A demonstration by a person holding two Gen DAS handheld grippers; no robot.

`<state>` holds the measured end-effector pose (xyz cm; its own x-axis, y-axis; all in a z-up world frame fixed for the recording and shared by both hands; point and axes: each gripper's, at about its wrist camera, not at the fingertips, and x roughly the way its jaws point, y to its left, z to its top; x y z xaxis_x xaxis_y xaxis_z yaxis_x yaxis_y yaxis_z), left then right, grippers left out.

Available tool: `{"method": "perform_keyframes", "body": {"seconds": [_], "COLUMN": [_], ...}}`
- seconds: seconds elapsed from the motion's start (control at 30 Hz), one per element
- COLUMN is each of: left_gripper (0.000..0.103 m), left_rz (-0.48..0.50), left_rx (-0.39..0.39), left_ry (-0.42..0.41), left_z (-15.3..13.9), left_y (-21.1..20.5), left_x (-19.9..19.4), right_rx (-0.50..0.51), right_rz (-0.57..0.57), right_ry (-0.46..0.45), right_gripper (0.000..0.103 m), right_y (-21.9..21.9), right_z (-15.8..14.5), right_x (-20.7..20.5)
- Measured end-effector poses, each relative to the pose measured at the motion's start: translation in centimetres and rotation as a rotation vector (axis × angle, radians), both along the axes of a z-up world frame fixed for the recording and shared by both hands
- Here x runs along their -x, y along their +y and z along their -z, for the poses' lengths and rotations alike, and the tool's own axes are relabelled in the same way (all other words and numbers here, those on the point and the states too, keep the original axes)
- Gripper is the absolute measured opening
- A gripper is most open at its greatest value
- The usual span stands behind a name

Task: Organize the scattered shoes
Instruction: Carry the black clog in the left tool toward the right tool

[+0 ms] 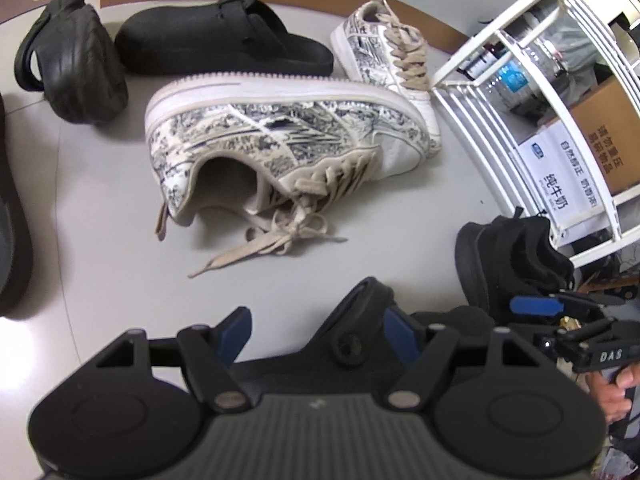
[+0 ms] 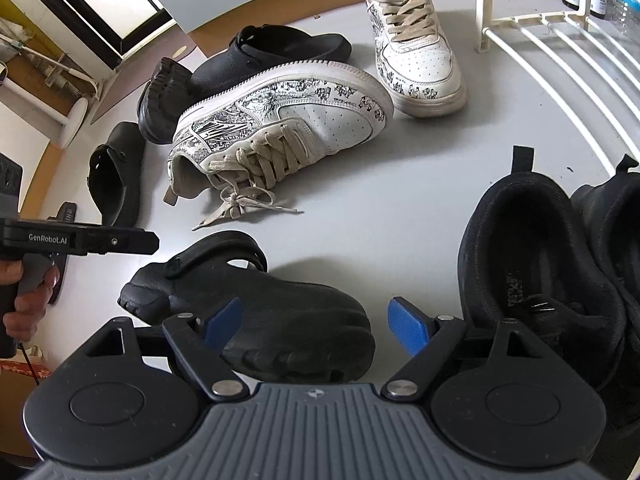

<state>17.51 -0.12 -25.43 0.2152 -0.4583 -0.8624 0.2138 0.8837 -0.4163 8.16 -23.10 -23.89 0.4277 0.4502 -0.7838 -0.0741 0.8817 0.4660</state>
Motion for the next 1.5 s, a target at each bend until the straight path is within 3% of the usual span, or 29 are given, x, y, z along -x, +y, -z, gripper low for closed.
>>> {"method": "perform_keyframes", "body": {"seconds": [0.27, 0.33, 1.03, 1.3, 1.5], "left_gripper": [0.073, 0.062, 0.057, 0.054, 0.055], "left_rz": [0.074, 0.092, 0.223, 0.226, 0.157], "left_rx": [-0.011, 0.003, 0.038, 0.052, 0.058], "left_ry": [0.005, 0.022, -0.009, -0.007, -0.027], "left_z": [1.0, 1.3, 1.4, 1.3, 0.3], "left_y": [-2.6, -3.0, -6.8, -6.6, -4.9], "left_x": [-0.6, -0.6, -0.3, 0.3, 0.5], "right_rx": [-0.009, -0.013, -0.030, -0.046, -0.065], "right_rz": [0.009, 0.007, 0.017, -0.002, -0.019], "right_ry": [0.018, 0.019, 0.061, 0.102, 0.135], "right_gripper": [0.088, 0.088, 0.088, 0.091, 0.096], "right_y": [-0.5, -0.6, -2.2, -1.7, -1.4], "right_z": [0.2, 0.2, 1.3, 2.6, 3.5], "right_x": [0.8, 0.9, 0.7, 0.5, 0.5]}}
